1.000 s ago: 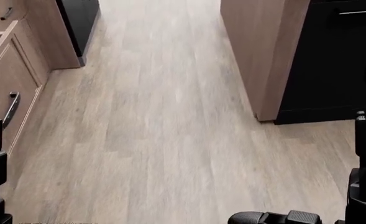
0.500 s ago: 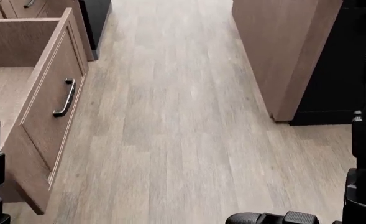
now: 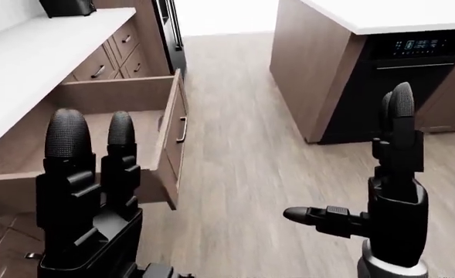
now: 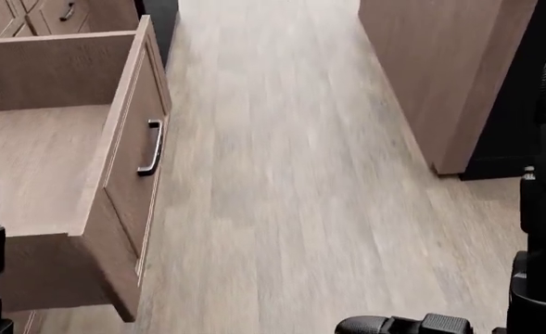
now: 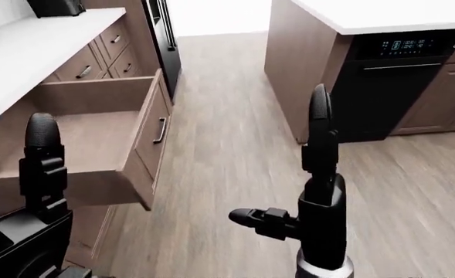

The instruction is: Close the right drawer.

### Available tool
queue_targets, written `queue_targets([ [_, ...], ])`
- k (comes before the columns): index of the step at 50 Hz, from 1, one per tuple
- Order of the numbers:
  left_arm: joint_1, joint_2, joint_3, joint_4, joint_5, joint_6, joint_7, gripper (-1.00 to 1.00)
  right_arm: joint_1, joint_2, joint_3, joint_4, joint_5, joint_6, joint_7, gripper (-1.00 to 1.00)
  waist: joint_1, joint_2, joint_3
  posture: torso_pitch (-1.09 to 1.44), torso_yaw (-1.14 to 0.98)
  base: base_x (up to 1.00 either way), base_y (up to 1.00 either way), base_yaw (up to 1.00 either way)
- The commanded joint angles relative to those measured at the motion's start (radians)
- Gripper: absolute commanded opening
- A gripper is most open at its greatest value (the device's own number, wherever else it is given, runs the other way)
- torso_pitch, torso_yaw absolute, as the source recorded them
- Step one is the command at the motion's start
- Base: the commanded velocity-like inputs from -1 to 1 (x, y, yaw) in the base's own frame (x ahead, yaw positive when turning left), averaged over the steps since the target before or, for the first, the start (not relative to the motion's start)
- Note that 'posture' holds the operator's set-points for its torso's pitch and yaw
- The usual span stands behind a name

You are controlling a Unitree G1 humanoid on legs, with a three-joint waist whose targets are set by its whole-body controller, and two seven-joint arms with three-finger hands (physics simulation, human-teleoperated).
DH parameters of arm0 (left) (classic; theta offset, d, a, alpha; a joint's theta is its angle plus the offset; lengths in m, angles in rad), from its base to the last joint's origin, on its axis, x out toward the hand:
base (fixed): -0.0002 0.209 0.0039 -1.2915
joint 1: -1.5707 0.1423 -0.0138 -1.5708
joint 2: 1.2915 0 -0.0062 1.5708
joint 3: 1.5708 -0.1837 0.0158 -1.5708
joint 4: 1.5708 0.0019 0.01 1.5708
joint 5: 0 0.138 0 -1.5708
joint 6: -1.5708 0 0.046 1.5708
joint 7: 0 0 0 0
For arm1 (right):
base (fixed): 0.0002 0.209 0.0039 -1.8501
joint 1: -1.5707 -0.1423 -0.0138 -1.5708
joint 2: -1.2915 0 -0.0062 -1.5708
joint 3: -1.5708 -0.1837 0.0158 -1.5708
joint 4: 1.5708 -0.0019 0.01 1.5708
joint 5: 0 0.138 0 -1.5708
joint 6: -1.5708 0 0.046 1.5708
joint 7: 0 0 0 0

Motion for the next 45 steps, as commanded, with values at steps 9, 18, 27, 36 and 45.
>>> queue_targets([
  [9, -0.003, -0.004, -0.008, -0.028, 0.000, -0.013, 0.002, 1.00, -0.012, -0.004, 0.001, -0.052, -0.003, 0.008, 0.001, 1.00, -0.001, -0.081, 0.011, 0.00, 0.00, 0.00, 0.36, 0.00],
  [18, -0.004, -0.003, -0.007, -0.015, -0.002, -0.027, -0.001, 1.00, -0.016, -0.009, 0.000, -0.045, -0.002, 0.008, -0.005, 1.00, -0.009, -0.100, -0.006, 0.00, 0.00, 0.00, 0.36, 0.00],
  [27, 0.000, -0.002, -0.009, -0.020, -0.002, -0.026, 0.000, 1.00, -0.014, -0.007, -0.002, -0.046, -0.001, 0.007, -0.002, 1.00, -0.001, 0.005, 0.005, 0.00, 0.00, 0.00, 0.36, 0.00],
  [36, -0.002, -0.002, -0.007, -0.026, -0.003, -0.016, 0.001, 1.00, -0.018, -0.008, 0.002, -0.050, -0.004, 0.015, -0.002, 1.00, 0.001, -0.071, 0.006, 0.00, 0.00, 0.00, 0.36, 0.00],
  [45, 0.002, -0.003, -0.007, -0.025, -0.004, -0.019, -0.001, 1.00, -0.014, -0.009, 0.001, -0.043, -0.003, 0.007, -0.007, 1.00, -0.010, -0.107, -0.012, 0.00, 0.00, 0.00, 0.36, 0.00],
])
